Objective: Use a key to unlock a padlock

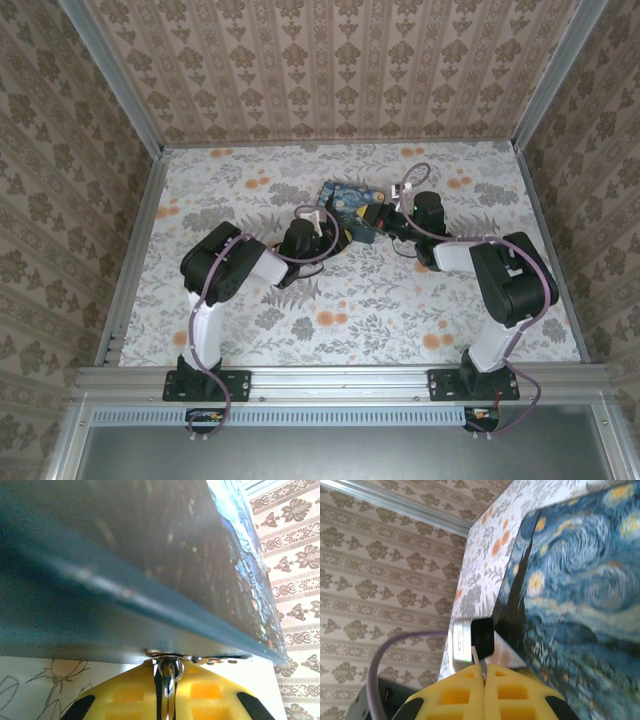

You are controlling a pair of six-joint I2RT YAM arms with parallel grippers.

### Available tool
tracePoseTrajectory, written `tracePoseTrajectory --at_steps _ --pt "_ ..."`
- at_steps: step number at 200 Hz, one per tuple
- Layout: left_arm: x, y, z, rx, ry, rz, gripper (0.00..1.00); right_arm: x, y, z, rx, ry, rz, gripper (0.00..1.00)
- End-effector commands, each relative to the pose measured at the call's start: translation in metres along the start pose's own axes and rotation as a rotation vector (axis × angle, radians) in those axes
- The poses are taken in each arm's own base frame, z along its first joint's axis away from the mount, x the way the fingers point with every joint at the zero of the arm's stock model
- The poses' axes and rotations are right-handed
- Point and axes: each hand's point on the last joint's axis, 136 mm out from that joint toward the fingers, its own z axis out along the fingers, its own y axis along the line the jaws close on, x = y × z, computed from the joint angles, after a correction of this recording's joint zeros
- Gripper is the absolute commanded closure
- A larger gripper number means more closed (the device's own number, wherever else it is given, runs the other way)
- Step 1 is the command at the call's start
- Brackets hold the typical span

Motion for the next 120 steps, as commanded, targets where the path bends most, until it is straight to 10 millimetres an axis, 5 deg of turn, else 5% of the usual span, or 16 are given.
tracePoseTrajectory --at_steps 1,61,120 --pt "0.019 0.015 -0.006 -0.064 0.121 -0.089 1.00 0.025 0.001 -0.014 -0.037 0.054 -0.015 1.00" --pt "0.017 -0.011 -0.007 0.047 0.201 -0.128 1.00 0.084 -0.039 -0.034 0.010 0.119 0.042 1.00" --pt "0.018 -0.022 -0.011 0.097 0.231 -0.170 1.00 0.098 -0.068 -0.032 0.029 0.061 0.163 1.00"
